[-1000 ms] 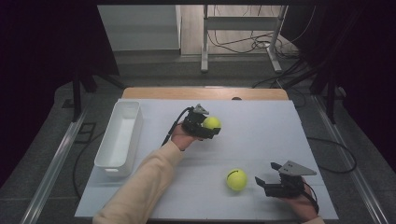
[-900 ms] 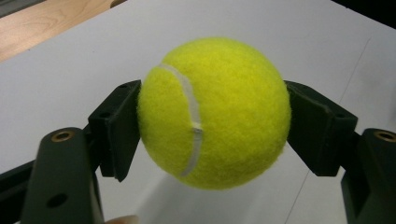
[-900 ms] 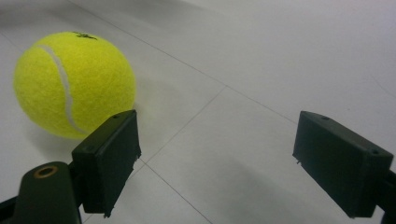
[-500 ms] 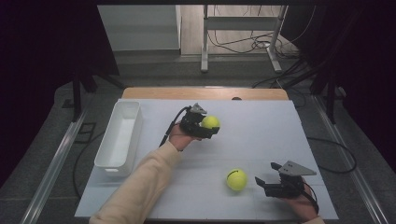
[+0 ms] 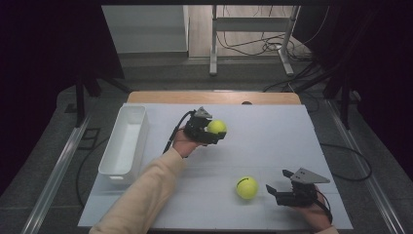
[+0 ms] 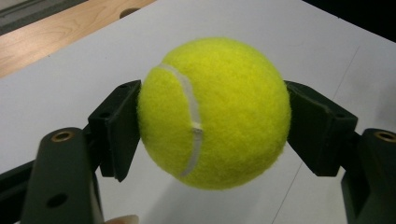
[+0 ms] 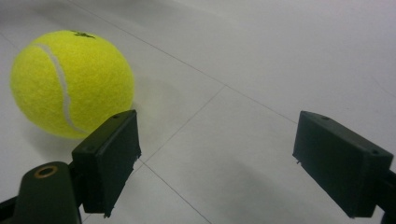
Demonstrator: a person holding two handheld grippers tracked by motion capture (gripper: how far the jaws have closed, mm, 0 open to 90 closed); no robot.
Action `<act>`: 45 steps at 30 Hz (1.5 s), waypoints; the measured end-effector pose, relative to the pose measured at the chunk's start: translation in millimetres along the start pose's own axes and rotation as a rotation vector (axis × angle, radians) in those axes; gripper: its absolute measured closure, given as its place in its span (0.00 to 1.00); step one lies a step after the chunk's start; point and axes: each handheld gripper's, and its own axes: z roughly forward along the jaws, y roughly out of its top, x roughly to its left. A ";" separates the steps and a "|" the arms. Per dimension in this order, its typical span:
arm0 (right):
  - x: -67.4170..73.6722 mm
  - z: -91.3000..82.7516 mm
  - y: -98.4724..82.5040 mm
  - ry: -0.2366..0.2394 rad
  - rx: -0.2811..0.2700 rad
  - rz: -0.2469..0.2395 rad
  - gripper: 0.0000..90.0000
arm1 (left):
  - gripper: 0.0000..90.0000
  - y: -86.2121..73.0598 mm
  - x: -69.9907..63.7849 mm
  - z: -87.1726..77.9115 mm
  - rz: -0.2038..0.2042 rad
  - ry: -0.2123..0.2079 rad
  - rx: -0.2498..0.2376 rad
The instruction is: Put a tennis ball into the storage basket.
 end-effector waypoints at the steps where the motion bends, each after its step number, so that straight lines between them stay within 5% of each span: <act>1: 0.0 0.0 0.0 0.000 0.000 0.000 0.17 | 0.29 0.0 0.4 -0.9 -0.002 -0.002 -0.001; 45: -0.2 0.0 0.0 -0.011 0.001 0.000 0.17 | 0.29 -5.8 7.2 -39.7 -0.005 0.014 -0.048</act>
